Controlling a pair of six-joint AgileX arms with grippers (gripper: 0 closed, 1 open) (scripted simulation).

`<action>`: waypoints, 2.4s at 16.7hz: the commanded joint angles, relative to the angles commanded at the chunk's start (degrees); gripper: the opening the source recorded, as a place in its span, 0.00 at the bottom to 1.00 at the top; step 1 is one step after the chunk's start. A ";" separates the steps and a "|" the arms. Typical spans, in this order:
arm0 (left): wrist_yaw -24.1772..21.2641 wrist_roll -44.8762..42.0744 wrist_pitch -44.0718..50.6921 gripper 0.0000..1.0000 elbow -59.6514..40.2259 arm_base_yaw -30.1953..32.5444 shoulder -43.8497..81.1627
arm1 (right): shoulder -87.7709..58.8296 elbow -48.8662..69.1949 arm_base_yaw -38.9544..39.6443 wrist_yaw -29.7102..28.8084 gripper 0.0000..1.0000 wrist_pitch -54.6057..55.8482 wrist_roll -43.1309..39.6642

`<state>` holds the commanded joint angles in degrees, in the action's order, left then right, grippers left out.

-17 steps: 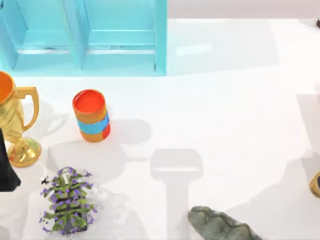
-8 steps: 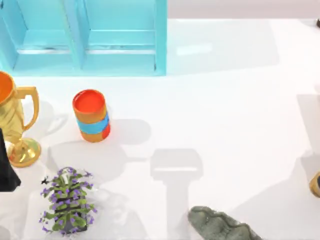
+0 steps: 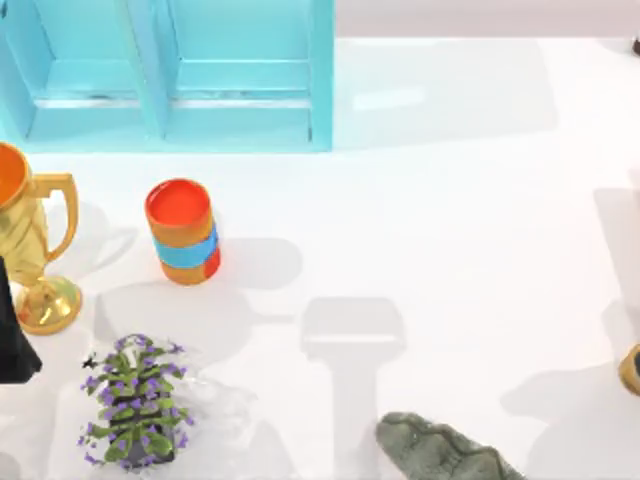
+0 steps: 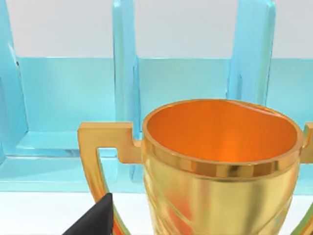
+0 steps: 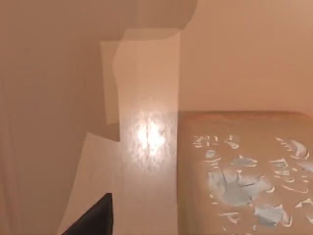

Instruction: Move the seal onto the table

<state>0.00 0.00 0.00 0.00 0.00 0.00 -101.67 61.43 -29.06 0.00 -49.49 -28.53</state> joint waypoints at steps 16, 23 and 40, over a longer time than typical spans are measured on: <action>0.00 0.00 0.00 1.00 0.00 0.00 0.00 | -0.32 -0.73 0.00 0.00 0.17 0.85 0.00; 0.00 0.00 0.00 1.00 0.00 0.00 0.00 | -0.32 -0.73 0.00 0.00 0.00 0.85 0.00; 0.00 0.00 0.00 1.00 0.00 0.00 0.00 | 15.70 17.93 21.79 -0.66 0.00 -30.53 22.46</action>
<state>0.00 0.00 0.00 0.00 0.00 0.00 -85.98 79.37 -7.27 -0.66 -80.03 -6.07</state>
